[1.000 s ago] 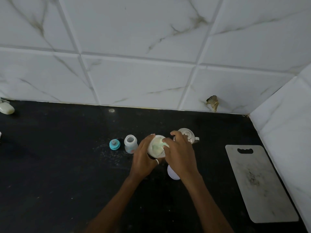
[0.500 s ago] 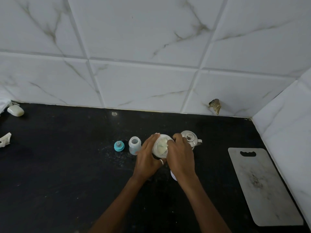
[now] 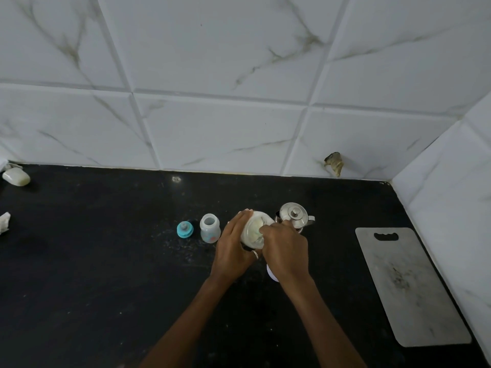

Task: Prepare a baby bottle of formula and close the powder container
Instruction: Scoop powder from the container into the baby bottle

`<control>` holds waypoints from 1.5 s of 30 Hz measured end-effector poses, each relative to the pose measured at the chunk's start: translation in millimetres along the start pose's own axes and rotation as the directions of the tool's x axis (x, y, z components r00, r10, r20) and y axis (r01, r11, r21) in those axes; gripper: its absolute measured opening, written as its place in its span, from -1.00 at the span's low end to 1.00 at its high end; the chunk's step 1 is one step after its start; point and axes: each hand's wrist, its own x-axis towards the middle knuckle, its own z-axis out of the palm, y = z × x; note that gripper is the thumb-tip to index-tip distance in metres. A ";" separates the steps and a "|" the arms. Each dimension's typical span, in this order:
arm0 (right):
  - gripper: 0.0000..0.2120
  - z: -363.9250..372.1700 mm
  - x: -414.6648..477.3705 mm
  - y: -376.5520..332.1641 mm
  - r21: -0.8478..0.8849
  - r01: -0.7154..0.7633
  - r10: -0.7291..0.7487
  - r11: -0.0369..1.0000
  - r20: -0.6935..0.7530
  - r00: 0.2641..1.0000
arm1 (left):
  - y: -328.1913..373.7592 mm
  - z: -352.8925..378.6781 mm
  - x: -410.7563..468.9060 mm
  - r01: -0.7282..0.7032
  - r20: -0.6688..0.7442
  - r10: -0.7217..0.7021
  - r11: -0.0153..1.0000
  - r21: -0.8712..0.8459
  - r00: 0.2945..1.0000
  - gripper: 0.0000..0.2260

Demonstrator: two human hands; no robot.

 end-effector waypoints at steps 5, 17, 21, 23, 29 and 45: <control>-0.79 5.4 3.0 -1.4 -0.065 -0.017 0.021 0.998 0.064 0.998 | -0.6 -1.5 -0.5 -0.009 0.017 0.009 1.000 0.007 1.000 -0.19; -0.79 9.9 7.0 -2.3 -0.049 -0.052 0.057 0.997 0.097 0.994 | -0.4 -3.1 -0.5 0.008 0.046 -0.009 0.999 0.032 0.999 -0.18; -0.80 10.5 8.2 -0.2 0.016 -0.090 0.088 0.996 0.116 0.989 | -2.3 -2.0 -0.6 0.003 0.045 -0.004 0.999 0.038 0.999 -0.18; -0.80 10.3 8.7 0.1 0.050 -0.116 0.108 0.992 0.133 0.985 | -3.0 -1.2 -0.7 0.001 0.042 -0.003 0.999 0.038 0.999 -0.18; -0.75 10.6 9.7 3.5 0.188 -0.193 0.167 0.963 0.149 0.975 | -3.6 -1.4 -0.4 0.013 0.044 -0.015 0.999 0.040 0.999 -0.16; -0.87 2.0 17.4 22.4 0.596 -0.393 0.401 0.700 0.126 0.907 | -0.3 5.6 6.4 0.176 -0.032 -0.175 0.984 0.040 0.984 -0.13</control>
